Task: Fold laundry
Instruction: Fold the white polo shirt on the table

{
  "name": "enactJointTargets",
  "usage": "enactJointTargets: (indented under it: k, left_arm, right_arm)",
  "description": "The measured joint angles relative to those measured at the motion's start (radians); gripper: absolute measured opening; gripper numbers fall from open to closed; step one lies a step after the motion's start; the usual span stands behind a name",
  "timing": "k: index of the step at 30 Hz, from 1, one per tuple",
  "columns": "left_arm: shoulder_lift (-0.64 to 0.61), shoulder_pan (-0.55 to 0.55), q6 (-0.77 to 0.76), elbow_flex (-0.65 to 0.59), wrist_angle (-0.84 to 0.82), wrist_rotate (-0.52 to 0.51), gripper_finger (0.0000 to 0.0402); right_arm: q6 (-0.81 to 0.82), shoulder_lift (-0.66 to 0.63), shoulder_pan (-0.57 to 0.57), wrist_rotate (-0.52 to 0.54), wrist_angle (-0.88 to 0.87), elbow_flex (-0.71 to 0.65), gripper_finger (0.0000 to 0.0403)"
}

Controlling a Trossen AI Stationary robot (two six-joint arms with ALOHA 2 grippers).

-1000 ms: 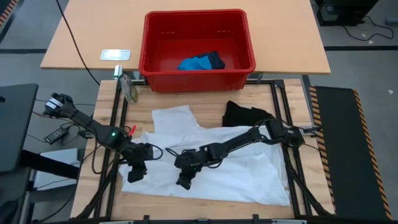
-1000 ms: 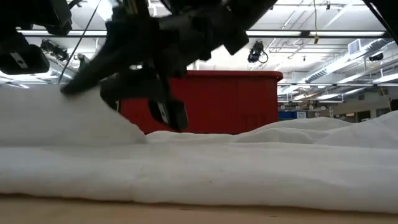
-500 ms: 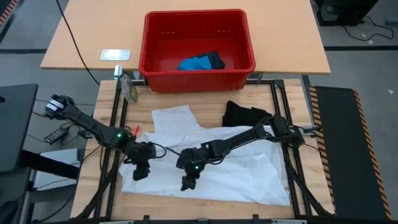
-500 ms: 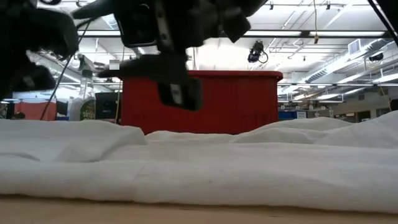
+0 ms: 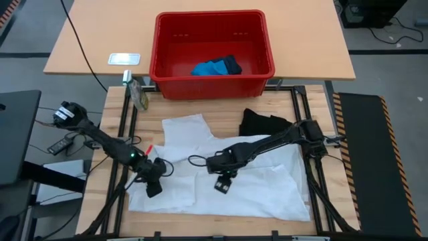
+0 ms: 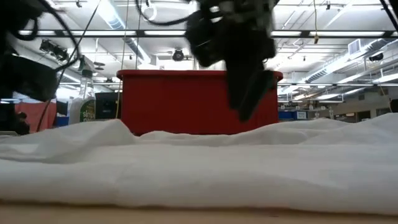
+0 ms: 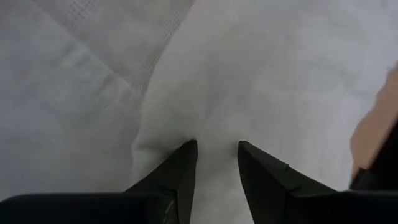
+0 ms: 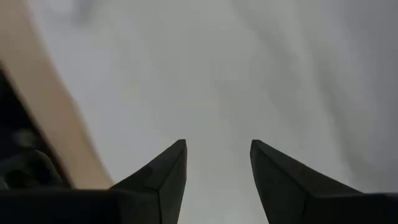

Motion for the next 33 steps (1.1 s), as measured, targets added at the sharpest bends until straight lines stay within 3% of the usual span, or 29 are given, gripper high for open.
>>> enactJointTargets:
  k: [6, 11, 15, 21, 27, 33]
  left_arm:
    - [0.002, -0.094, -0.214, 0.007, 0.182, 0.007, 0.0128]
    - [-0.008, -0.04, -0.179, 0.122, 0.036, -0.007, 0.0128]
    - [-0.008, 0.103, -0.005, 0.238, -0.163, -0.035, 0.0128]
    - [-0.008, 0.403, 0.249, 0.389, -0.365, -0.171, 0.0138]
    - [0.008, 0.778, 0.51, 0.402, -0.353, -0.16, 0.0206]
    - [0.12, 0.997, 0.653, 0.402, -0.292, -0.158, 0.0276]
  right_arm:
    - [-0.076, -0.155, 0.018, 0.23, -0.172, -0.017, 0.0182]
    - [-0.084, -0.341, -0.028, 0.266, -0.168, -0.17, 0.0183]
    - [-0.052, -0.491, -0.075, 0.261, -0.121, -0.348, 0.0183]
    - [0.069, -0.696, -0.12, 0.28, -0.054, -0.535, 0.0182]
    - [-0.001, -0.808, -0.132, 0.409, -0.052, -0.57, 0.0181]
    - [-0.143, -0.827, -0.149, 0.441, -0.045, -0.57, 0.0181]
